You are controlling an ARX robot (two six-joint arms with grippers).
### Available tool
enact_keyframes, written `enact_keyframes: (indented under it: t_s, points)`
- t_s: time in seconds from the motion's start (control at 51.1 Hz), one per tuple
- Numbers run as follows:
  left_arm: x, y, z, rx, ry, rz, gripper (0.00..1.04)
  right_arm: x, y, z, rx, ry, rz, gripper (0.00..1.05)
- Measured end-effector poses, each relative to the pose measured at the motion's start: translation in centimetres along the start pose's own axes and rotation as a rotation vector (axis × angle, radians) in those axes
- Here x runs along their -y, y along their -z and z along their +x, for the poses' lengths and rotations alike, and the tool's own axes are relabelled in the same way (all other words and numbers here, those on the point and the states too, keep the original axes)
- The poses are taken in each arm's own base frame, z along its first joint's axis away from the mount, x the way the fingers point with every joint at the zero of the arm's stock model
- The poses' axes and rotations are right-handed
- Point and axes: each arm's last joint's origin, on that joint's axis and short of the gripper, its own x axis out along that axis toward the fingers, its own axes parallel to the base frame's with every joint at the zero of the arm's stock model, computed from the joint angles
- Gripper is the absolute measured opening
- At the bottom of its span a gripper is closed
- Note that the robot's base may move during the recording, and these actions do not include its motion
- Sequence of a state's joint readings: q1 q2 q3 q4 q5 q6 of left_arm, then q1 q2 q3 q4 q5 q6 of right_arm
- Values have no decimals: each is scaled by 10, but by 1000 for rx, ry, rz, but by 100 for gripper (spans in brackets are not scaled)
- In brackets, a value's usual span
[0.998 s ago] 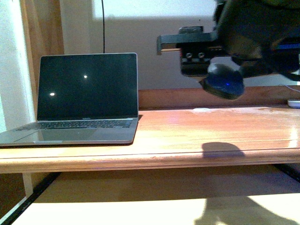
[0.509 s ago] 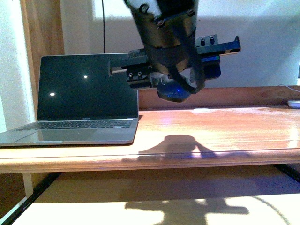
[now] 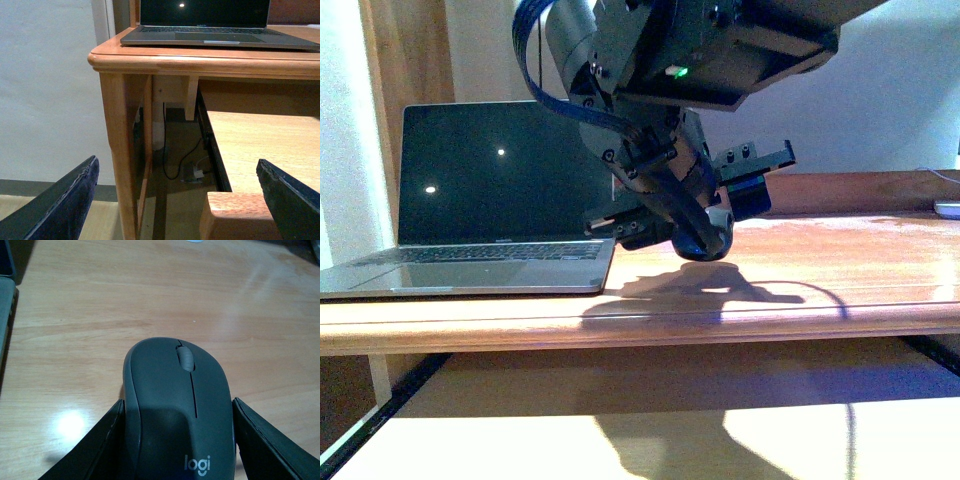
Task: Place mouse
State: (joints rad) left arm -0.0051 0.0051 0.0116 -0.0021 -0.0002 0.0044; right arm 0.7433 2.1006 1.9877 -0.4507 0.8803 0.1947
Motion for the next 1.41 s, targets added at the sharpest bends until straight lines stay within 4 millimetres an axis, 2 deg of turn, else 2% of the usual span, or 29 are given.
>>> enact_keyframes:
  t_s: [0.098,0.411,0.431,0.489,0.587,0.646,0.822,0.959,0.998,1.057,1.135,1.194,1.253,1.409]
  points:
    - [0,0,0,0,0,0,97,-6,7,9,-9,6,-18,57]
    - [0,0,0,0,0,0,97,-11,15,20,-22,17,-60,57]
    - [0,0,0,0,0,0,97,-11,15,20,-23,14,-64,58]
    - [0,0,0,0,0,0,97,-11,16,22,-26,6,-67,73]
    - [0,0,0,0,0,0,97,-11,16,24,-18,0,-57,86]
    - [0,0,0,0,0,0,97,-10,18,26,-12,-5,-47,97]
    - [0,0,0,0,0,0,97,-7,19,24,-7,-32,-33,97]
    - [0,0,0,0,0,0,97,8,13,13,2,-75,-9,97]
    - [0,0,0,0,0,0,97,14,10,8,10,-94,4,97]
    - [0,0,0,0,0,0,97,34,0,-8,33,-137,42,97]
    - [0,0,0,0,0,0,97,72,-12,-36,84,-206,109,97]
    - [0,0,0,0,0,0,97,102,-13,-56,121,-262,149,97]
    - [0,0,0,0,0,0,97,137,-6,-75,155,-321,186,97]
    - [0,0,0,0,0,0,97,190,25,-94,183,-385,221,97]
